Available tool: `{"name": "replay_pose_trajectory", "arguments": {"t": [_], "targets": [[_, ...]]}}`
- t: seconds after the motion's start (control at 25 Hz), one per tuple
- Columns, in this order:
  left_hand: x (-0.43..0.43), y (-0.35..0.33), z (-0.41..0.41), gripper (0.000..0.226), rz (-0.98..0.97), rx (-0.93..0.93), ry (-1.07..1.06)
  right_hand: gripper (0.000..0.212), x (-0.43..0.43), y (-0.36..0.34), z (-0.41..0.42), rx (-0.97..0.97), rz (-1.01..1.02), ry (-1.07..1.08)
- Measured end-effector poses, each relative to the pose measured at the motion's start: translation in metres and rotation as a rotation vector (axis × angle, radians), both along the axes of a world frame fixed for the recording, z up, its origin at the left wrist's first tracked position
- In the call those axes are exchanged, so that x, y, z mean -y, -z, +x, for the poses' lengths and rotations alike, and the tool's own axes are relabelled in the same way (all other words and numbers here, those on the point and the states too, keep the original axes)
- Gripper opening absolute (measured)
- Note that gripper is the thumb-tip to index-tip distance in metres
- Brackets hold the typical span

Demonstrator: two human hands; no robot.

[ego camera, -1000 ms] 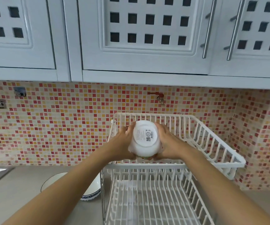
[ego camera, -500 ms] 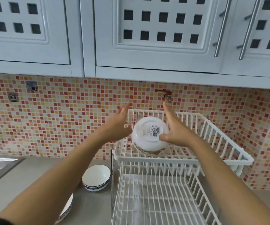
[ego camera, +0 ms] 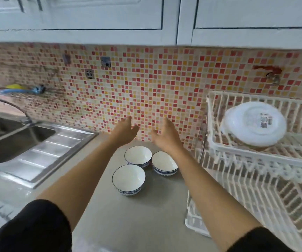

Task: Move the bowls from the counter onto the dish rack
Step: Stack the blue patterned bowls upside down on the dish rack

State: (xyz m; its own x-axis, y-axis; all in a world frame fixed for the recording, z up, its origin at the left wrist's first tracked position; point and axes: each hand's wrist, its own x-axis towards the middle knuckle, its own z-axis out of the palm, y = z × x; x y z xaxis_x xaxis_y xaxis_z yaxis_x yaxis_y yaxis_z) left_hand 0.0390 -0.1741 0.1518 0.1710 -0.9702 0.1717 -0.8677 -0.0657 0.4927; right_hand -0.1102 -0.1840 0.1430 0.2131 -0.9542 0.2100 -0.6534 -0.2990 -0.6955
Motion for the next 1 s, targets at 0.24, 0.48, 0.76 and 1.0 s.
{"name": "replay_pose_trajectory", "arguments": {"t": [0.24,0.48,0.76,1.0], "targets": [[-0.002,0.149,0.06,0.06,0.433,-0.006,-0.112,0.076,0.017,0.162,0.034,-0.137,0.493,0.067],[0.006,0.229,0.071,0.068,0.525,-0.224,-0.251,0.066,0.034,0.242,0.064,0.108,0.814,0.147],[0.004,0.228,0.08,0.062,0.441,-0.56,-0.344,0.032,0.025,0.25,0.074,0.488,0.831,0.164],[-0.003,0.108,0.102,0.065,0.326,-0.842,-0.11,0.052,0.013,0.137,0.05,0.53,0.516,0.041]]}}
